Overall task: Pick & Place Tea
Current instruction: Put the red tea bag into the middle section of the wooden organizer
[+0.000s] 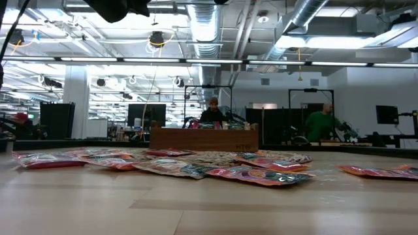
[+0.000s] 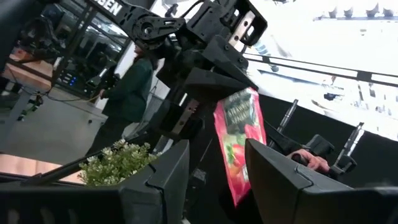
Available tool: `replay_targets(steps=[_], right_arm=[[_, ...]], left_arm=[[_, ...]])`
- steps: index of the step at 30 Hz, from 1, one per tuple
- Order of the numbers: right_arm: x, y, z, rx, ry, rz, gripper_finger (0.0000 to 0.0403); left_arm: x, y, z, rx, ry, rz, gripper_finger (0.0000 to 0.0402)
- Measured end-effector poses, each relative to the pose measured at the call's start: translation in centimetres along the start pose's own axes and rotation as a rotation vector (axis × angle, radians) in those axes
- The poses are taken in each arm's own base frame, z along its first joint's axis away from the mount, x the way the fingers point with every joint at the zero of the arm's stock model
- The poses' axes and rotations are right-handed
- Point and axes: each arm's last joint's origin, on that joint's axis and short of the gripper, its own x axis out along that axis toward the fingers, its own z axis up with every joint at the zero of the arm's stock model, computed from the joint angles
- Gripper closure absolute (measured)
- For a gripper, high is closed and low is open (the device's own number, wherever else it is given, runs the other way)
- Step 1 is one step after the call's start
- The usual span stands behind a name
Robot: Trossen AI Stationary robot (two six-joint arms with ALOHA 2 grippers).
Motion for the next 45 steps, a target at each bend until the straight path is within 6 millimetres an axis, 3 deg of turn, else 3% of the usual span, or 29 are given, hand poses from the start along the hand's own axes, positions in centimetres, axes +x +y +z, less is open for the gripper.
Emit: replay_targets(steps=[16,31,45], right_arm=[[0.7,-0.1,-0.3,0.0,-0.053,0.004,0.0403],[2.4,-0.1,-1.7,0.024,-0.017,0.014,0.0403],[2.5,0.4,-2.1,0.042,0.036,0.047,0.0403]], left_arm=[[0.0,0.1,0.0,0.019,-0.005,0.009,0.0252],[0.0,0.0,0.1,0.021,-0.009,0.004,0.0252],[0.1,-0.4,-0.1,0.055,-0.023,-0.004,0.0257]])
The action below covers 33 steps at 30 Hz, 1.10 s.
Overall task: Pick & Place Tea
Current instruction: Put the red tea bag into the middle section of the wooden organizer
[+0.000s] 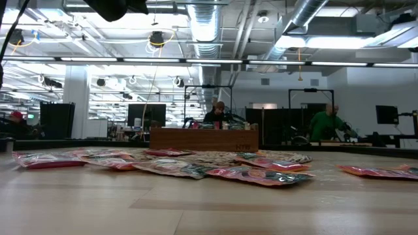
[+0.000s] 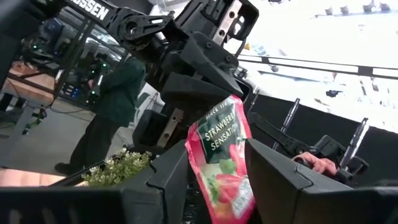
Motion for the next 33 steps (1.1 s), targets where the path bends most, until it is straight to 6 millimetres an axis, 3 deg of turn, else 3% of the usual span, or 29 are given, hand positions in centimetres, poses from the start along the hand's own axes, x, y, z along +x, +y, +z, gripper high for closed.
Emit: replay_targets(steps=[4,13,25,33], right_arm=[[0.0,0.1,0.0,-0.004,0.001,0.005,0.0403],[0.0,0.1,-0.1,0.011,0.011,0.007,0.0403],[0.0,0.0,-0.5,0.075,0.164,-0.032,0.0394],[-0.3,-0.1,-1.2,0.156,0.353,-0.087,0.0312]], left_arm=[[0.0,0.0,0.0,0.0,-0.005,0.005,0.0285],[0.1,-0.2,-0.1,0.031,-0.041,0.054,0.0395],[0.2,0.0,-0.4,0.093,-0.044,0.115,0.0401],[-0.6,0.8,1.0,0.146,0.031,0.227,0.0401]])
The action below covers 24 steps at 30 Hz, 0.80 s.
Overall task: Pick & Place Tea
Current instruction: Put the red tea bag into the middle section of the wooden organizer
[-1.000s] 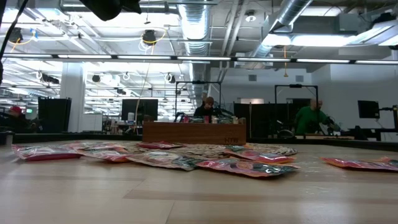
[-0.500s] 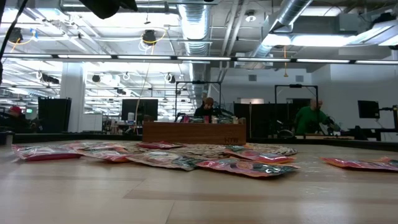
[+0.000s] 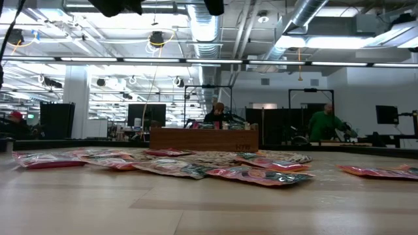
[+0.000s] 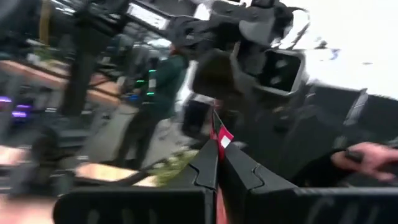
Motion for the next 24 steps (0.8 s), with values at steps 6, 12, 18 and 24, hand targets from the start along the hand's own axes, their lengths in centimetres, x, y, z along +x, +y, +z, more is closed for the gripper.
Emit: replay_targets(steps=[6,12,18,24], right_arm=[[0.4,-2.3,-3.3,0.369,0.023,0.01,0.0272],[2.3,-4.1,-9.4,0.89,-0.168,0.481,0.0273],[6.6,-1.9,-12.4,1.047,-0.213,0.656,0.0279],[8.4,0.2,-12.6,1.037,-0.233,0.721,0.028]], left_arm=[[-1.8,-0.2,2.3,0.256,0.105,0.317,0.0401],[-2.7,-0.8,3.1,0.38,0.18,0.354,0.0401],[-2.8,-0.9,3.0,0.416,0.211,0.323,0.0402],[-2.8,-0.9,2.9,0.417,0.221,0.324,0.0401]])
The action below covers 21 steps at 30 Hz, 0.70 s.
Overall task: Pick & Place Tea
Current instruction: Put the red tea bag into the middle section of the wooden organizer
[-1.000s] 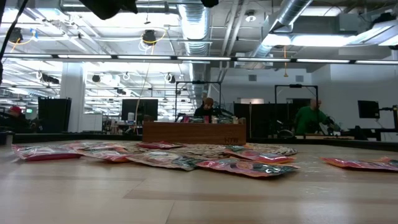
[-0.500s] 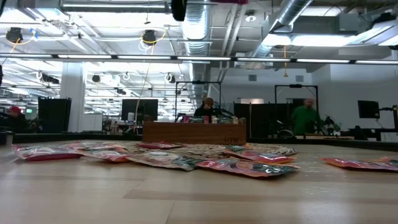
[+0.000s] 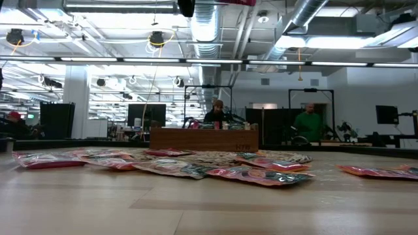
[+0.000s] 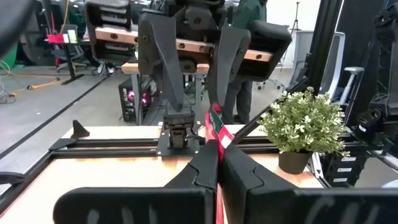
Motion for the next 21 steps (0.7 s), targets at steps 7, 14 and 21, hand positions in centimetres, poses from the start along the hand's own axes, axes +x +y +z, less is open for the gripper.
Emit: replay_targets(steps=[7,14,21], right_arm=[[0.24,0.04,0.3,-0.016,-0.031,0.023,0.0282],[0.21,0.18,0.33,-0.02,-0.032,0.029,0.0285],[0.66,0.23,0.12,-0.003,-0.013,0.033,0.0285]], left_arm=[[0.0,-0.02,0.02,0.003,-0.001,-0.002,0.0401],[0.0,-0.01,0.02,0.003,-0.002,0.001,0.0401],[0.0,0.09,0.03,0.007,-0.003,0.021,0.0401]])
